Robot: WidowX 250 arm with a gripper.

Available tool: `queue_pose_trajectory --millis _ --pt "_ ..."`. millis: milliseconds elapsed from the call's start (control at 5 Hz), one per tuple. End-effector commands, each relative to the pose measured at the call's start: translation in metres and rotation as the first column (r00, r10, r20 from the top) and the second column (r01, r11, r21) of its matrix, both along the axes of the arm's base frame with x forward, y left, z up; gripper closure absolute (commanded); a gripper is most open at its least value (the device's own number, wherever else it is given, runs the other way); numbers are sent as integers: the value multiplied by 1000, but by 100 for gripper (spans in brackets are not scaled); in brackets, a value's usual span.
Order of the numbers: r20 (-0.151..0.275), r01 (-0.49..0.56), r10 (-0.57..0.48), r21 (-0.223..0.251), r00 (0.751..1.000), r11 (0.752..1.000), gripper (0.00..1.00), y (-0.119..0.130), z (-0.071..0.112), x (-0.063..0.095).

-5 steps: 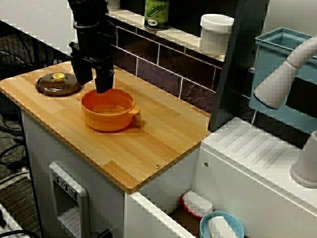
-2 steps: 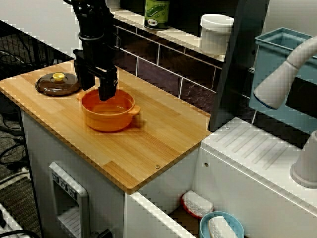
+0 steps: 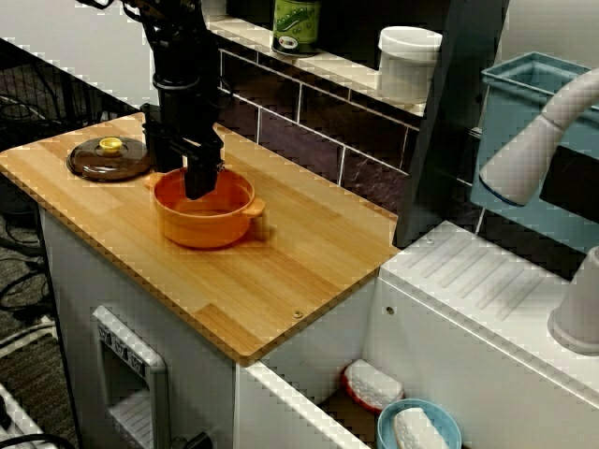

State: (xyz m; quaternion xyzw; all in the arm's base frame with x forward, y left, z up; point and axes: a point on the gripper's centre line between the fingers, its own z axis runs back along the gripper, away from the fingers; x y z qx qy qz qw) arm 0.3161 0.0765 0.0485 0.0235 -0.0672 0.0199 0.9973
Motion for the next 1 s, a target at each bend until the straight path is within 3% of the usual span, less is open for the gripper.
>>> queue_pose_trajectory --millis 0,200,400,600,800 --pt "50 18 -20 37 999 999 100 13 1 -13" --pt "24 6 -6 29 1000 1000 100 17 -1 -14" --pt "-13 -17 17 -22 1000 1000 100 24 11 -12" --pt "-43 -30 25 -120 999 992 100 26 45 -8" --pt "-43 -27 19 -210 999 977 100 24 86 -6"
